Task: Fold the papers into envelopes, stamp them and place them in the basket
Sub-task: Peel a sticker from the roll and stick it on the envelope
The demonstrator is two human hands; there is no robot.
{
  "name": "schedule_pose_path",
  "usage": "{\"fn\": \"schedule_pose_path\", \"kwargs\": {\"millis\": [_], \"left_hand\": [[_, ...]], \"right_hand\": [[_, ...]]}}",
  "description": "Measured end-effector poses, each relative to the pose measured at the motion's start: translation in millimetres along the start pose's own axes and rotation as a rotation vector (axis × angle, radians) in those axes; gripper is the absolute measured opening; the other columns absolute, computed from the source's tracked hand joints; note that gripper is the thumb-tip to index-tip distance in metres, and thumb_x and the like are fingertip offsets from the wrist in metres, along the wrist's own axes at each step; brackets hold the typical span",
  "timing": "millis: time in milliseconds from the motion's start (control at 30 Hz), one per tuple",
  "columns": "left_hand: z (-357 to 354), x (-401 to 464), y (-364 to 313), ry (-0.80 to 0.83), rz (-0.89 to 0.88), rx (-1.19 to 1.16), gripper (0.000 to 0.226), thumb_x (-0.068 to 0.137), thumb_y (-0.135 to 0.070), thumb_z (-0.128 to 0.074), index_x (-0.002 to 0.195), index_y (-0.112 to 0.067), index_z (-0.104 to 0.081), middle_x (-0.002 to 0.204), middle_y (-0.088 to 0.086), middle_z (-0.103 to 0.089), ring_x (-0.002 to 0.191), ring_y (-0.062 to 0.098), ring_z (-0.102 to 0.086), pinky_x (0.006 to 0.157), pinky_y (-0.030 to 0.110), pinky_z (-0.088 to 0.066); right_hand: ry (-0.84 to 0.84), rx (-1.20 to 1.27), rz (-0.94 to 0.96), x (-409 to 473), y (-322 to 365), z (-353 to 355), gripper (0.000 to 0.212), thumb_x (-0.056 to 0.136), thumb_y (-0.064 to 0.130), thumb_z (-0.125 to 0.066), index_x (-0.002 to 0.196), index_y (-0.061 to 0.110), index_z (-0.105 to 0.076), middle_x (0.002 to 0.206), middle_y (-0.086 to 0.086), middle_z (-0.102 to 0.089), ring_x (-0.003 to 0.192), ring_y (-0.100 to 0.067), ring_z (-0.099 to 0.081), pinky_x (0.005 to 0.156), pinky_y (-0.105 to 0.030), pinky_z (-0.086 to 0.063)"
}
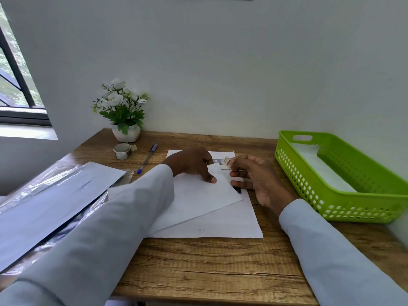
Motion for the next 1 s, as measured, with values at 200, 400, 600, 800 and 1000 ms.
{"fn": "schedule_pose_path", "kwargs": {"millis": [200, 400, 600, 800, 1000], "left_hand": [[16, -10, 7, -0.205, -0.111, -0.357, 0.018, 0.084, -0.017, -0.074, 0.08, -0.001, -0.069, 0.065, 0.0, -0.058, 0.058, 0.006, -0.046, 0.057, 0.02, -0.036], [25, -15, -7, -0.186, -0.15, -0.53, 0.016, 0.094, -0.014, -0.063, 0.086, -0.009, -0.075, 0.073, 0.002, -0.069, 0.058, 0.005, -0.054, 0.056, 0.019, -0.042], [27, -12, -15, -0.194, -0.149, -0.623, 0.015, 0.093, -0.014, -0.063, 0.098, -0.009, -0.077, 0.092, 0.014, -0.074, 0.074, 0.019, -0.062, 0.07, 0.032, -0.05], [26, -9, -12, -0.218, -0.109, -0.675, 0.014, 0.091, -0.011, -0.064, 0.092, -0.009, -0.078, 0.095, 0.018, -0.074, 0.08, 0.024, -0.064, 0.084, 0.049, -0.054], [27, -9, -14, -0.231, -0.088, -0.697, 0.018, 0.091, -0.006, -0.062, 0.084, -0.011, -0.078, 0.099, 0.025, -0.071, 0.08, 0.025, -0.062, 0.085, 0.049, -0.052]], "right_hand": [[-0.028, 0.153, -0.035, 1, 3, 8, 0.018, 0.076, 0.022, -0.081, 0.087, 0.016, -0.069, 0.081, 0.0, -0.056, 0.069, -0.013, -0.054, 0.053, -0.028, -0.051], [0.006, 0.159, -0.044, -2, 2, 0, 0.044, 0.068, 0.032, -0.085, 0.106, 0.013, -0.075, 0.1, -0.008, -0.068, 0.08, -0.019, -0.059, 0.054, -0.027, -0.05], [0.054, 0.205, -0.052, -7, 5, -4, 0.031, 0.075, 0.025, -0.082, 0.104, 0.015, -0.078, 0.1, -0.008, -0.077, 0.071, -0.016, -0.072, 0.056, -0.028, -0.056], [0.105, 0.233, -0.062, -9, 8, -6, 0.034, 0.077, 0.027, -0.081, 0.108, 0.015, -0.077, 0.099, -0.006, -0.077, 0.072, -0.016, -0.074, 0.056, -0.029, -0.057], [0.149, 0.229, -0.045, -8, 9, -7, 0.035, 0.078, 0.026, -0.08, 0.111, 0.014, -0.076, 0.105, -0.007, -0.076, 0.09, -0.023, -0.074, 0.068, -0.032, -0.06]]}}
Point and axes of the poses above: each hand's wrist, its own x-axis towards the middle knuckle, its own z-axis out of the back of the hand, y = z × x, the point moved 4 cm from there along x, towards the middle knuckle
